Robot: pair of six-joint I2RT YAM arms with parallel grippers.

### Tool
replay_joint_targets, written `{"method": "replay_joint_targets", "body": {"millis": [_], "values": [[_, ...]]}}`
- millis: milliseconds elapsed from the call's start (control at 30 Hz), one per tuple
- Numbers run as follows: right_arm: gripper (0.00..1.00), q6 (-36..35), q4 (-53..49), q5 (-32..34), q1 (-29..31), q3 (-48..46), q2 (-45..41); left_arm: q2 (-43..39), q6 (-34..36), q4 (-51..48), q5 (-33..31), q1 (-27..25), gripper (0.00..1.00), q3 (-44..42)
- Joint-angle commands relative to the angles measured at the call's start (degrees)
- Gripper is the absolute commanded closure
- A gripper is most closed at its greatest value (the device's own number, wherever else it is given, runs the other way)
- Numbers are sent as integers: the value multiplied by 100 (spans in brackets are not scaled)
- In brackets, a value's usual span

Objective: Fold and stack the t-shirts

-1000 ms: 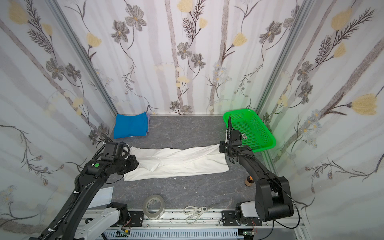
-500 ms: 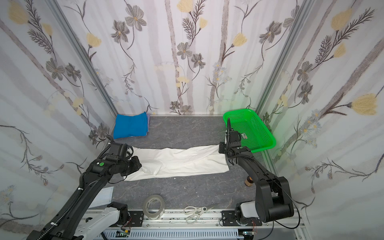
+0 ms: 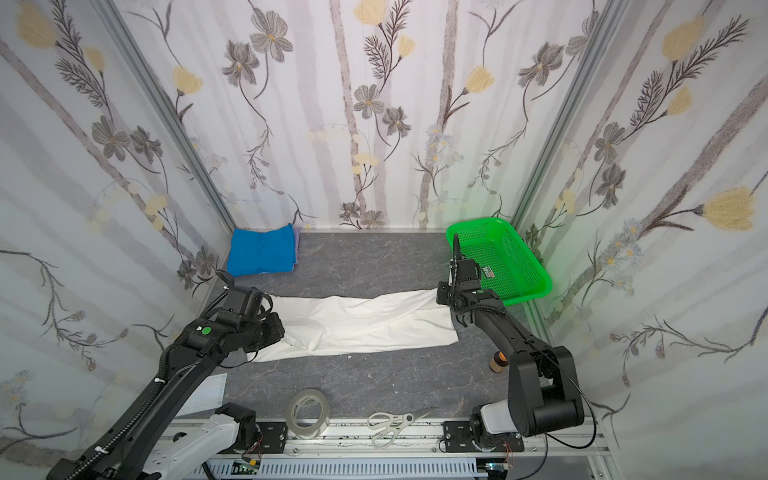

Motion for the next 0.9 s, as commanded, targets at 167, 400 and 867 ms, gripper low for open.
{"method": "replay_joint_targets", "body": {"millis": [167,400,867], "values": [[59,531,411,500,126,-978,-1134,-746,-538,-255,-934,312,22,135],[26,767,379,616,135,-1164,-1948,-299,-185,49,-447,430,17,69],[17,667,46,-181,794,-428,-564,-525,-1515,416,126,613,25,-1595]]}}
